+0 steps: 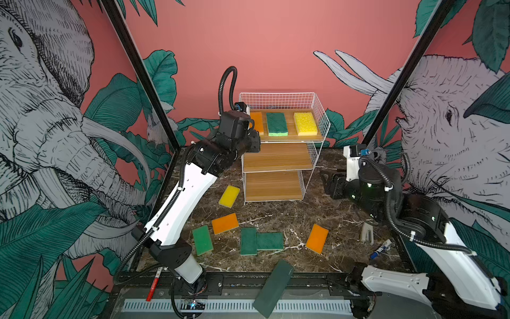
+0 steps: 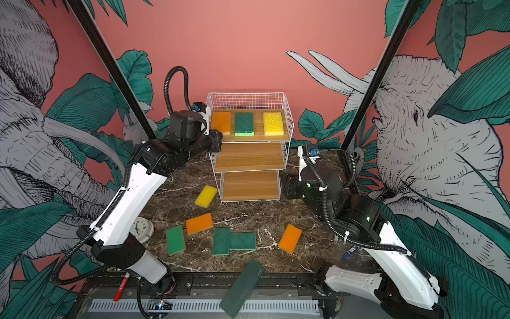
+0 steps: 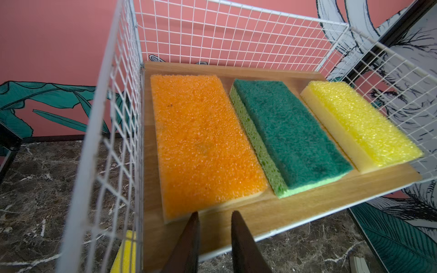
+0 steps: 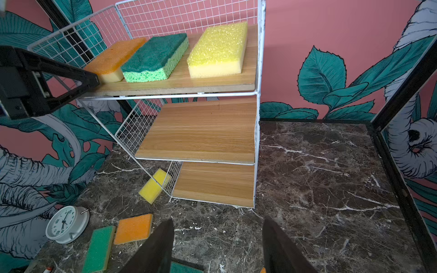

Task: Arrange cleaning sponges on a shelf
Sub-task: Move the cleaning sponge to the shelf.

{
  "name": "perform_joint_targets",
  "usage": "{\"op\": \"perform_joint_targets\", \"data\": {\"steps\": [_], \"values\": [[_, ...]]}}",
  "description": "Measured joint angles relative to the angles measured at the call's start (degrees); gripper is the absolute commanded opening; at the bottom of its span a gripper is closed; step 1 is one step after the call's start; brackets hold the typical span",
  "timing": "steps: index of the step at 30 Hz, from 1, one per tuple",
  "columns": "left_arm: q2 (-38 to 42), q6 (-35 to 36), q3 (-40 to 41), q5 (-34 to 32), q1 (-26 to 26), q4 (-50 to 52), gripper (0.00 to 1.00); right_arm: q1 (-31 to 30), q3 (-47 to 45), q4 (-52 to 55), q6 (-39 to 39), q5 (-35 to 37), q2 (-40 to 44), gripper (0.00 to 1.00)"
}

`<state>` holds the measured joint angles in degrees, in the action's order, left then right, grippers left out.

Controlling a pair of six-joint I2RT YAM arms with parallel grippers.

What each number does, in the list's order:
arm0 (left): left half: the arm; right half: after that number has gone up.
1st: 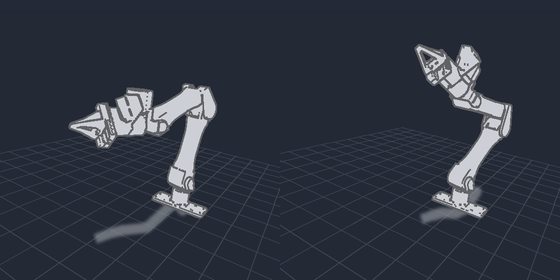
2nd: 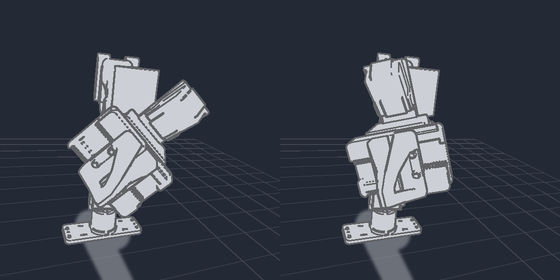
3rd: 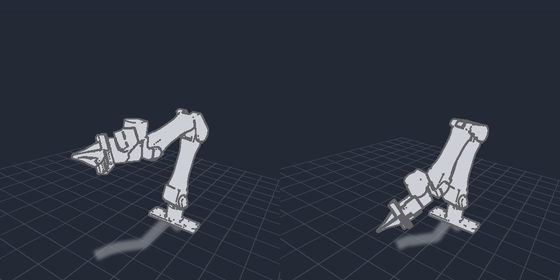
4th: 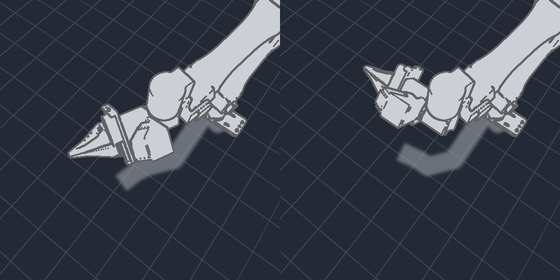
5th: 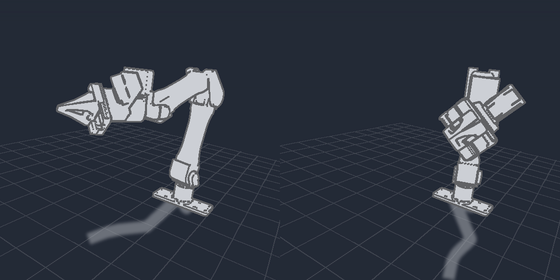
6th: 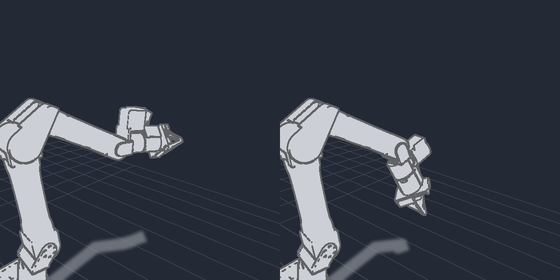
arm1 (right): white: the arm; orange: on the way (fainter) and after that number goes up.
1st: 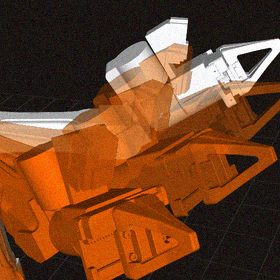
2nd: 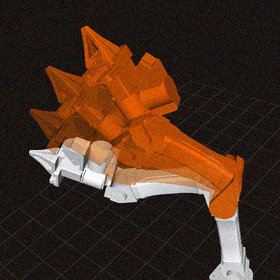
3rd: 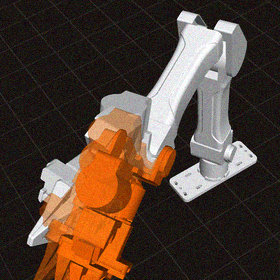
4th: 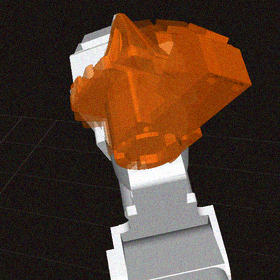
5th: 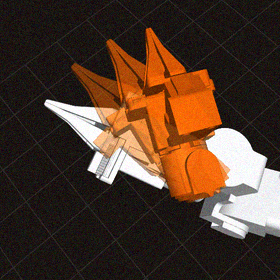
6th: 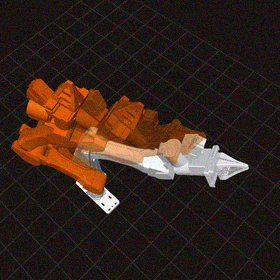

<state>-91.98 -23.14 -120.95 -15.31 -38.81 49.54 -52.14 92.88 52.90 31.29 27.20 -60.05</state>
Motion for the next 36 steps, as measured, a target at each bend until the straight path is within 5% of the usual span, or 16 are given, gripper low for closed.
{"op": "perform_joint_targets", "data": {"steps": [8,17,30,36], "values": [[0.0,-0.3,0.1,-0.7,0.0,-0.2,0.26,0.0,0.0,0.0,0.0,0.0,0.3,0.63],[0.3,-1.0,0.4,1.3,0.0,-0.2,0.27,0.0,-0.2,0.0,0.2,0.1,-0.2,0.76],[6.3,-0.3,2.3,8.0,-0.7,1.2,0.42,0.0,-2.7,0.2,0.4,0.4,-1.2,0.83],[12.5,2.1,9.6,11.9,-0.7,2.2,0.46,0.0,-5.4,1.5,1.0,0.7,-1.4,0.89]]}}
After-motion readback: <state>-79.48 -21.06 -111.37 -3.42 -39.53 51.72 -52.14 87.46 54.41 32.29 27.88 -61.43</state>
